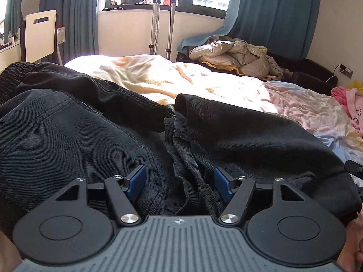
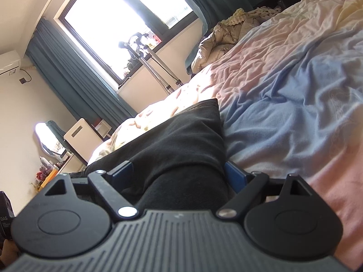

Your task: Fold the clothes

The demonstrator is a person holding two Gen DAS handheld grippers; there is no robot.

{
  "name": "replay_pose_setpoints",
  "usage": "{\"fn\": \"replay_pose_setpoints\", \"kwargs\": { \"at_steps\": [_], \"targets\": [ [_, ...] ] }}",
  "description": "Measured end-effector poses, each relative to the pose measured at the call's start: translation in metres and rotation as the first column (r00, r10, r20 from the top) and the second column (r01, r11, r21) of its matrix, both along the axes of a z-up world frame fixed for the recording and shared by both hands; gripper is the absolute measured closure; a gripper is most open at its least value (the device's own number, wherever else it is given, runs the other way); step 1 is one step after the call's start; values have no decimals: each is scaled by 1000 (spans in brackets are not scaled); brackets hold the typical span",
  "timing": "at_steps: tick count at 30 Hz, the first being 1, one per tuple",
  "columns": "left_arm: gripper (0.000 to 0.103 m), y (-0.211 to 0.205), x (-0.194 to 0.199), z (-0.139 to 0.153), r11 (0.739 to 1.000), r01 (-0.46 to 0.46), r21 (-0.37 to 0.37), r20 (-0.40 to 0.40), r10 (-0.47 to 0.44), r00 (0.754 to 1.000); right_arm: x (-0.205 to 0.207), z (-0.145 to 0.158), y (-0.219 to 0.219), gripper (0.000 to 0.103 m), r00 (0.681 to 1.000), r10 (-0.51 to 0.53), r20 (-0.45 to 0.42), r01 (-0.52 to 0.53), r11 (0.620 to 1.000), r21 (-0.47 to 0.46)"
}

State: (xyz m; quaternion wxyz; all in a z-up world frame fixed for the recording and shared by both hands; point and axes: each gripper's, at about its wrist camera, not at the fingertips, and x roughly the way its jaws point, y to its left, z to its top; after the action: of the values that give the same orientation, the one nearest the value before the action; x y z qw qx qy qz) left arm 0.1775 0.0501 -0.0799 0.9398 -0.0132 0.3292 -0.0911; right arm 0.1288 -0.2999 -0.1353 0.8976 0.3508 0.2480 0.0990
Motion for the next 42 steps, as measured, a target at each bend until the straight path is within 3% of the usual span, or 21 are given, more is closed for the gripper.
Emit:
{"fn": "replay_pose_setpoints", "kwargs": {
  "at_steps": [9,13,15,18,20,24,25,26,27,30,35,39,42],
  "targets": [
    [33,1,2,-3,1000,10,5,-8,-10,1000,10,-1,2,10,1000,27,-5,-27,999,39],
    [33,1,5,-3,1000,6,4,-13,-6,1000,3,18,-10,11,985,40,168,-74,977,201],
    [33,2,5,-4,1000,7,5,-15,-7,1000,1,17,-15,10,981,20,195,-78,953,292],
    [32,2,5,-5,1000,10,2,-15,-10,1000,10,-6,-19,10,1000,11,20,-17,938,346],
    [32,1,5,-4,1000,12,11,-13,-12,1000,11,-17,-21,16,1000,7,-23,1,935,354],
    [32,0,5,-4,1000,11,16,-9,-10,1000,19,-6,-12,11,998,49,-39,-35,951,308],
    [32,0,5,-4,1000,9,14,-7,-9,1000,21,-5,-11,13,998,49,-45,-34,956,292],
    [32,0,3,-3,1000,7,11,2,-7,1000,21,-4,-10,26,998,40,-51,-24,961,274],
    [32,0,1,-2,1000,5,8,13,-5,1000,20,-3,-10,52,997,22,-70,-4,970,243],
    [31,-2,-12,6,1000,28,-5,70,-27,997,17,5,-13,74,996,-34,-87,52,975,218],
    [31,-6,-22,23,1000,4,-21,124,-2,992,7,41,-19,81,994,-105,3,103,974,203],
    [31,-21,-11,35,997,-70,46,157,62,986,-4,72,-32,82,982,-163,93,147,976,160],
    [31,-48,5,35,994,-46,95,127,34,991,-10,88,-52,82,968,-210,140,185,968,168]
  ]
}}
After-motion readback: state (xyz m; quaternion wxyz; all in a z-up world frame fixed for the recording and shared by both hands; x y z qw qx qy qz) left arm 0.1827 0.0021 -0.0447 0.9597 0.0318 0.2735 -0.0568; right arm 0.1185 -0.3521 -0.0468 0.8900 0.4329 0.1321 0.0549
